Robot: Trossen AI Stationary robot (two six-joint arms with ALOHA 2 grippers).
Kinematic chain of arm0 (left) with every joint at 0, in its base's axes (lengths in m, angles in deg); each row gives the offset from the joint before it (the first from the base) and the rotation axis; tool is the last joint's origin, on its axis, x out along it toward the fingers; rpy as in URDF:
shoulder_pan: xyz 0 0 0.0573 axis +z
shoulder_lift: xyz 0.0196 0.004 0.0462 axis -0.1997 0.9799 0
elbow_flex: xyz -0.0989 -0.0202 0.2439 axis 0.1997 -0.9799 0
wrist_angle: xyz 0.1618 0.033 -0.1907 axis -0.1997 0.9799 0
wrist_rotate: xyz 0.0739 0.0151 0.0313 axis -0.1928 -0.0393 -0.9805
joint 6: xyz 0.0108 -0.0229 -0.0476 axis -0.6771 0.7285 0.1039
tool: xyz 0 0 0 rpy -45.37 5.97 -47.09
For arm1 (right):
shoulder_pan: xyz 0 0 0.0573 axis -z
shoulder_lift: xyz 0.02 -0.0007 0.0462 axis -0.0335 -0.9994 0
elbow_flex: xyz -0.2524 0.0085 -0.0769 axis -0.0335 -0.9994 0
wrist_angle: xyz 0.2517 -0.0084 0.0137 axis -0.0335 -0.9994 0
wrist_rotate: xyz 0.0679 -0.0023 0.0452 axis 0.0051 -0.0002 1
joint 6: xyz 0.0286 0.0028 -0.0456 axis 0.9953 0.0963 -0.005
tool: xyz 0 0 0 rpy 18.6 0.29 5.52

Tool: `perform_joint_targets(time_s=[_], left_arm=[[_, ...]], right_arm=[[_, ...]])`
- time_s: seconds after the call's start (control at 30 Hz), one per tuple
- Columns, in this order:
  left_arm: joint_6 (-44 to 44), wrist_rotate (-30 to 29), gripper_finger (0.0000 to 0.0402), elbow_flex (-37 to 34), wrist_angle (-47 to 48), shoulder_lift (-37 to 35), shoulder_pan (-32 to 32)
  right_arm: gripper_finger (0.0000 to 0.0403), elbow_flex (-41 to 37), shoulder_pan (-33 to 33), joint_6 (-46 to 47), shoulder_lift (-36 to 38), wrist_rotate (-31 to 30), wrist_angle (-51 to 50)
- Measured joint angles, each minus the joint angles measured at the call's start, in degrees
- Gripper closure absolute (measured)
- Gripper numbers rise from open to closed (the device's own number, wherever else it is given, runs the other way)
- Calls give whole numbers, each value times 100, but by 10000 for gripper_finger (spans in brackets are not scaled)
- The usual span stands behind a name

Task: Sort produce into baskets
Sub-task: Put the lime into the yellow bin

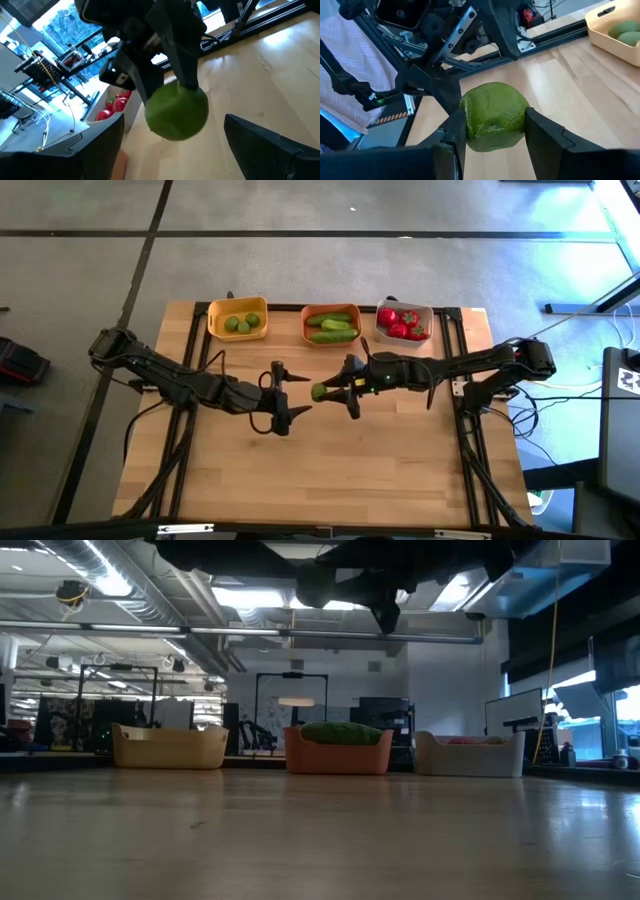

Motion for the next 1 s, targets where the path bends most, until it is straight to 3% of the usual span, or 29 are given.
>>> perform_joint_targets(time_s=[0.7, 1.0], left_arm=[[-9, 7, 62, 0, -270, 4, 0], [72, 7, 129, 0, -265, 4, 0]], right_arm=[[258, -5, 0, 292, -403, 51, 1201], [258, -5, 0, 292, -553, 81, 1379]])
